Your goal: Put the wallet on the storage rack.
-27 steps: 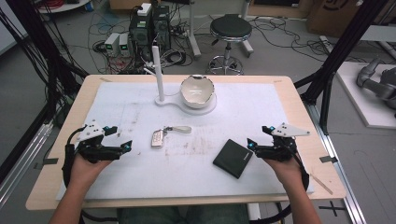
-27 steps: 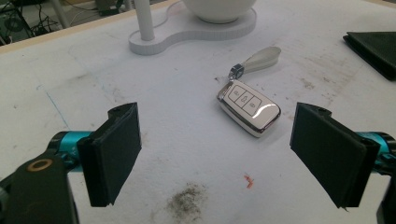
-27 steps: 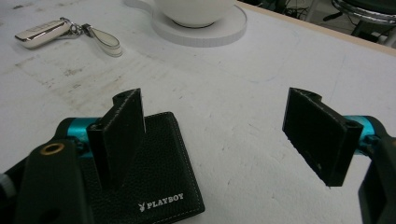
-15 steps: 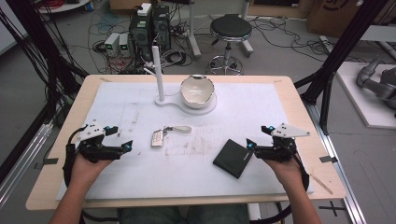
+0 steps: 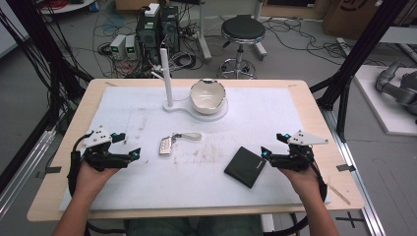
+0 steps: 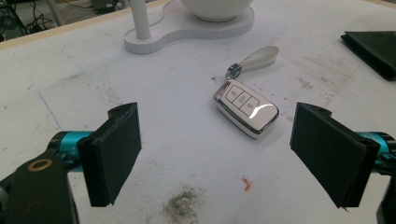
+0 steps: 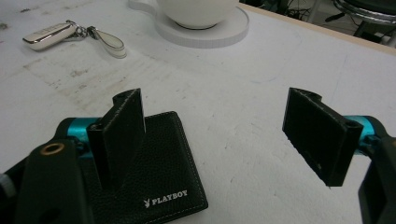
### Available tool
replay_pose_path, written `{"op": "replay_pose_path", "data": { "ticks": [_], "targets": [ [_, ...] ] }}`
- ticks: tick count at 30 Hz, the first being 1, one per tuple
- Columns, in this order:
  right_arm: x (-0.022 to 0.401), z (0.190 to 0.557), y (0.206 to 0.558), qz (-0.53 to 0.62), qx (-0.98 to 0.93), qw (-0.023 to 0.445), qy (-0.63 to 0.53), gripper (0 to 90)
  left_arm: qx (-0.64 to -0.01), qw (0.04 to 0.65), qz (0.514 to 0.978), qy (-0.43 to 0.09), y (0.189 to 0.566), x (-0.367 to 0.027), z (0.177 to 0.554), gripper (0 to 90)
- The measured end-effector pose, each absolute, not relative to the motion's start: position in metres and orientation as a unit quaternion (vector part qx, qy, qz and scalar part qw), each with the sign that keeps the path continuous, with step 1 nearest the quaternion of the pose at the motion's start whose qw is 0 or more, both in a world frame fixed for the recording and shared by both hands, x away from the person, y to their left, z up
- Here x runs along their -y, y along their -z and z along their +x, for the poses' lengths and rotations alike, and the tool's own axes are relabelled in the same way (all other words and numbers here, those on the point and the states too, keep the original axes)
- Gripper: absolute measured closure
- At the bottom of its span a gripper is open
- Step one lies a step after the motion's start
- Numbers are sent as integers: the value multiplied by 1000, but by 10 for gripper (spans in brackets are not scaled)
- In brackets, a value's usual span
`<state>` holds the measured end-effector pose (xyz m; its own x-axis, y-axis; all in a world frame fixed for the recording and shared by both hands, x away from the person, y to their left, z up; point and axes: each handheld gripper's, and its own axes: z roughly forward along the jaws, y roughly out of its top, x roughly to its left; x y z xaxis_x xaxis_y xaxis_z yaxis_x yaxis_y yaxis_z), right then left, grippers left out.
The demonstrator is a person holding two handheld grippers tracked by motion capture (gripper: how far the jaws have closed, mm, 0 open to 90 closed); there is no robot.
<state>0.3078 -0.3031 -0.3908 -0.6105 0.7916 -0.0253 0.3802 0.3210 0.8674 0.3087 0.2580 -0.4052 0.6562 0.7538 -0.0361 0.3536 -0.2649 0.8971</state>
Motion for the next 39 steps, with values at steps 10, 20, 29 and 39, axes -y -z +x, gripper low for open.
{"op": "replay_pose_path", "data": {
  "ticks": [10, 20, 29, 39],
  "targets": [
    [297, 305, 389, 364, -784, 231, -447, 215, -361, 487, 768, -205, 405, -259, 309, 164],
    [265, 294, 395, 310, -813, 210, -445, 215, -361, 488, 768, -204, 406, -259, 309, 164],
    [228, 283, 415, 258, -858, 191, -401, 215, -363, 488, 768, -204, 407, -260, 310, 164],
    [221, 280, 438, 241, -888, 186, -345, 242, -361, 486, 770, -202, 407, -257, 310, 164]
  ]
}}
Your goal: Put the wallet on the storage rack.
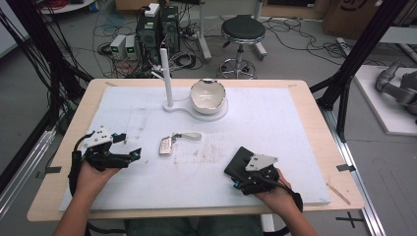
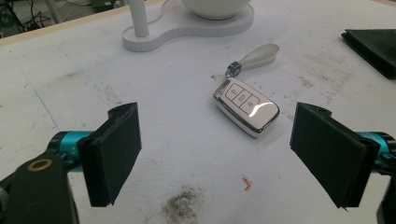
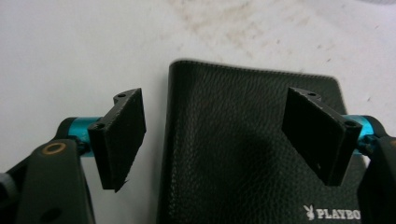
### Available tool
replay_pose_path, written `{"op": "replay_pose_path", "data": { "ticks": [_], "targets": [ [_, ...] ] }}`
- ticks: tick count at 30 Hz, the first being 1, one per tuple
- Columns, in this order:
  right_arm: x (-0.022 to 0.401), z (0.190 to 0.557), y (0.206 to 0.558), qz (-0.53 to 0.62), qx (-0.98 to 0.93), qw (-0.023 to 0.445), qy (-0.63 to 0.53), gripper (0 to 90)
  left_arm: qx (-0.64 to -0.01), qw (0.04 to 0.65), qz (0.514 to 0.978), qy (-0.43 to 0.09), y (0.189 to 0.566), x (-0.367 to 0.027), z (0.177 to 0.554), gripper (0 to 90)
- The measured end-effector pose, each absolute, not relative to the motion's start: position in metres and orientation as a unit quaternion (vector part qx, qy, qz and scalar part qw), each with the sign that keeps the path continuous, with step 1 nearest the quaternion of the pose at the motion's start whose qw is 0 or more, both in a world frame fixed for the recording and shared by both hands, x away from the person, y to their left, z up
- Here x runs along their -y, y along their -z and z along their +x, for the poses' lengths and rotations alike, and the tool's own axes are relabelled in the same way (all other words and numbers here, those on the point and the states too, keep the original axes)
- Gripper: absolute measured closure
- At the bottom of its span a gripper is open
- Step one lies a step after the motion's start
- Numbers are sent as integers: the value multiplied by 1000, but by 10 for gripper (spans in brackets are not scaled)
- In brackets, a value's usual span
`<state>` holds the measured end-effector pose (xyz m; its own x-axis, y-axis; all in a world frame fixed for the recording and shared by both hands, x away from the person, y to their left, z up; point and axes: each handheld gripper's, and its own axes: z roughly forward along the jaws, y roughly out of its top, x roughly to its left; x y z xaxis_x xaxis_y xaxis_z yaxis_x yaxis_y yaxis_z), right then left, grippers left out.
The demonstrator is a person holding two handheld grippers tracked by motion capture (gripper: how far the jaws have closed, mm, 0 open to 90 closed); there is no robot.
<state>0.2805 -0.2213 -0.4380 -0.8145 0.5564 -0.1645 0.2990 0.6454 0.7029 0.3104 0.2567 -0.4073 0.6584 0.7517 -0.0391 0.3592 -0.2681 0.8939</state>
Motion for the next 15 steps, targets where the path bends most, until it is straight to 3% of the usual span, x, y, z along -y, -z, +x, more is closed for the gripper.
{"op": "replay_pose_path", "data": {
  "ticks": [5, 6, 9, 10, 11, 12, 15],
  "targets": [
    [218, 278, 445, 225, -895, 203, -328, 326, -364, 487, 770, -195, 409, -256, 311, 164],
    [219, 277, 445, 239, -888, 213, -329, 412, -367, 494, 765, -189, 410, -257, 311, 165],
    [218, 276, 444, 237, -889, 215, -326, 474, -368, 493, 766, -189, 410, -257, 311, 164],
    [216, 272, 442, 217, -896, 220, -320, 620, -367, 493, 766, -189, 410, -257, 311, 164],
    [216, 272, 442, 217, -896, 220, -320, 620, -367, 493, 766, -189, 410, -257, 311, 164],
    [212, 267, 440, 207, -898, 230, -312, 738, -365, 492, 767, -191, 410, -257, 311, 164],
    [210, 265, 438, 201, -900, 239, -303, 800, -365, 492, 767, -191, 410, -256, 311, 164]
  ]
}}
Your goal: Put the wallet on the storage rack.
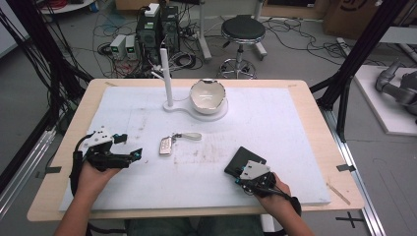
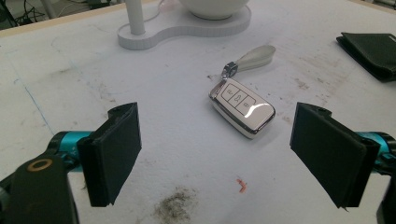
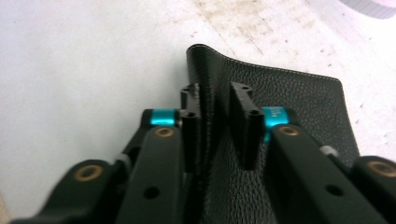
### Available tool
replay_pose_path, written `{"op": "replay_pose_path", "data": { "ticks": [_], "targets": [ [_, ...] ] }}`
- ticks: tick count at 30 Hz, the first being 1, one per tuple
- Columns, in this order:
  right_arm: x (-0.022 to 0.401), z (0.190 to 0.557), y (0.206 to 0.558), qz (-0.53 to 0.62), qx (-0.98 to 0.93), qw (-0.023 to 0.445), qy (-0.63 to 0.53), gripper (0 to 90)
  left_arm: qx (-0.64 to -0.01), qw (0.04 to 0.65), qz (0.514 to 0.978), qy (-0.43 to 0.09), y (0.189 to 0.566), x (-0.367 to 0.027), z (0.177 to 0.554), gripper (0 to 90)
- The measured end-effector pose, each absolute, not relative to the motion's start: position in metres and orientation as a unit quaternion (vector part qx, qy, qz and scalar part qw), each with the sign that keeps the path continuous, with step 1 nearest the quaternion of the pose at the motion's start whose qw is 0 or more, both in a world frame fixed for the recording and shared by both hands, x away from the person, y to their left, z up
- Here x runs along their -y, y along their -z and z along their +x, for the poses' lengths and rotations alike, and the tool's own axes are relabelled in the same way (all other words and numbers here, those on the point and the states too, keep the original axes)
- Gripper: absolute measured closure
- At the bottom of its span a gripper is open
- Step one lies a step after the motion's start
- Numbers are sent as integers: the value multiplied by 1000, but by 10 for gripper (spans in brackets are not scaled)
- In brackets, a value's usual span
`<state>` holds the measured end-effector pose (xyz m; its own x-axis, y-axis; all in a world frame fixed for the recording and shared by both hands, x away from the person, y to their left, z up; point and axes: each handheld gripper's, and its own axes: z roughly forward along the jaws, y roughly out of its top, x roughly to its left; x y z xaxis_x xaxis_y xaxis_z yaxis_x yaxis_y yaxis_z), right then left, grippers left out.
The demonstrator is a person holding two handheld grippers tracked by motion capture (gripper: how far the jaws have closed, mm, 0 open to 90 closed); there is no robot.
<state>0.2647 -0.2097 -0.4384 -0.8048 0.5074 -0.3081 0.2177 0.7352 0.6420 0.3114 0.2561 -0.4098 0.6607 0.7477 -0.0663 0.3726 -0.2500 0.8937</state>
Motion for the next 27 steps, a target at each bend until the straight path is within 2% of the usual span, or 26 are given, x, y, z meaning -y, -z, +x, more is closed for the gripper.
{"op": "replay_pose_path", "data": {
  "ticks": [1, 8, 15, 27],
  "targets": [
    [208, 263, 436, 197, -900, 245, -301, 834, -364, 491, 768, -191, 410, -256, 311, 164],
    [217, 264, 423, 204, -884, 243, -343, 848, -364, 492, 767, -193, 409, -257, 311, 164],
    [228, 275, 380, 238, -841, 216, -436, 849, -365, 503, 759, -194, 404, -259, 313, 164],
    [226, 307, 333, 246, -811, 223, -482, 848, -365, 504, 758, -195, 403, -261, 314, 164]
  ]
}}
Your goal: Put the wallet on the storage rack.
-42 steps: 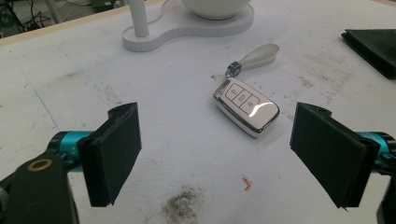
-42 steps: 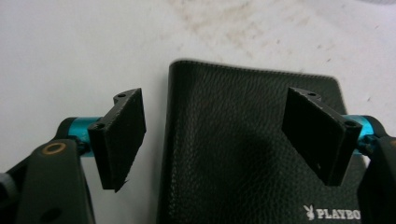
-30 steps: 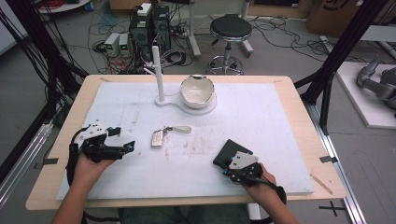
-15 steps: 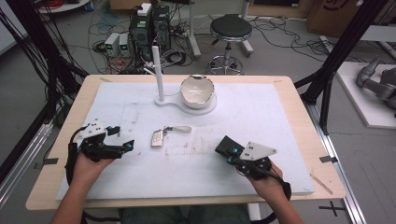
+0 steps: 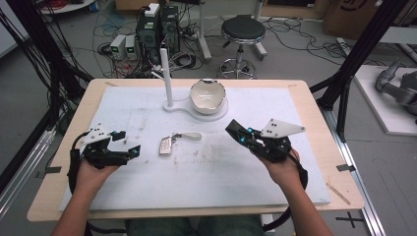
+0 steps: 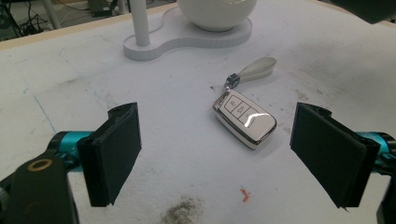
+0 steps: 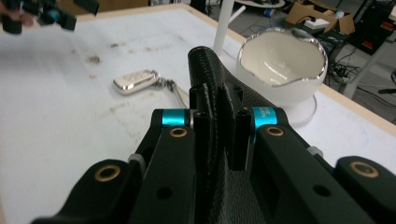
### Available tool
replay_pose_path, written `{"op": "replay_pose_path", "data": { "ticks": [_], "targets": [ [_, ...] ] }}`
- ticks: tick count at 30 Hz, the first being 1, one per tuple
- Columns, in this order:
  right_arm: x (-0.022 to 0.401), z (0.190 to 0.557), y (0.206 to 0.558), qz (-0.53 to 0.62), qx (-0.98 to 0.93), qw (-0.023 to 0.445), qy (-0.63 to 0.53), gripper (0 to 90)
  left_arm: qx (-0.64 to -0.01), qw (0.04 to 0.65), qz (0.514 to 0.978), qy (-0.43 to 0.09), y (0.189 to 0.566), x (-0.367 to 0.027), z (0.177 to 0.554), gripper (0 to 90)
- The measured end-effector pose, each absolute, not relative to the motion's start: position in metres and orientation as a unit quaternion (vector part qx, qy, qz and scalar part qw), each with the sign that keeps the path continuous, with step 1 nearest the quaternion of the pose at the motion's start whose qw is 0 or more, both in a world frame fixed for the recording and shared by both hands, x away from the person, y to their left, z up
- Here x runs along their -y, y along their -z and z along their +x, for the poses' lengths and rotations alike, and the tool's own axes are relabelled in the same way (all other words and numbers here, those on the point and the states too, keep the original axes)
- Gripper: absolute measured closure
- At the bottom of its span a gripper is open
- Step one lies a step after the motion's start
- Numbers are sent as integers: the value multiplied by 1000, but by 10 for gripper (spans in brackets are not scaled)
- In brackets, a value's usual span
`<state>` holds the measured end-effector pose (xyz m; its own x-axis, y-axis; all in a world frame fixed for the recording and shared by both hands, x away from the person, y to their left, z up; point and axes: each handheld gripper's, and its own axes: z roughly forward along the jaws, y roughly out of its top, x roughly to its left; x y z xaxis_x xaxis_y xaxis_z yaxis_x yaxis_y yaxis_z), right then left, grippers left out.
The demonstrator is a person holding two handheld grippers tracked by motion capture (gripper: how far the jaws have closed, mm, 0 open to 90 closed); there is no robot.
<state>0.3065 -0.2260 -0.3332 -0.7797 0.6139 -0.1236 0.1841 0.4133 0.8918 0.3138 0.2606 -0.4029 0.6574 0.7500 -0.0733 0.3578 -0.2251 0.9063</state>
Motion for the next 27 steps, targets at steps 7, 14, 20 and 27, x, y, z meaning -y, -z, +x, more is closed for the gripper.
{"op": "replay_pose_path", "data": {
  "ticks": [7, 14, 20, 27],
  "targets": [
    [217, 329, 314, 245, -807, 220, -490, 848, -361, 504, 761, -193, 403, -258, 314, 164],
    [206, 358, 295, 247, -802, 219, -498, 847, -359, 502, 763, -194, 402, -257, 314, 164],
    [199, 377, 287, 249, -801, 221, -497, 847, -360, 503, 760, -197, 401, -258, 314, 164],
    [188, 396, 280, 253, -801, 220, -496, 847, -358, 501, 763, -197, 401, -256, 314, 164]
  ]
}}
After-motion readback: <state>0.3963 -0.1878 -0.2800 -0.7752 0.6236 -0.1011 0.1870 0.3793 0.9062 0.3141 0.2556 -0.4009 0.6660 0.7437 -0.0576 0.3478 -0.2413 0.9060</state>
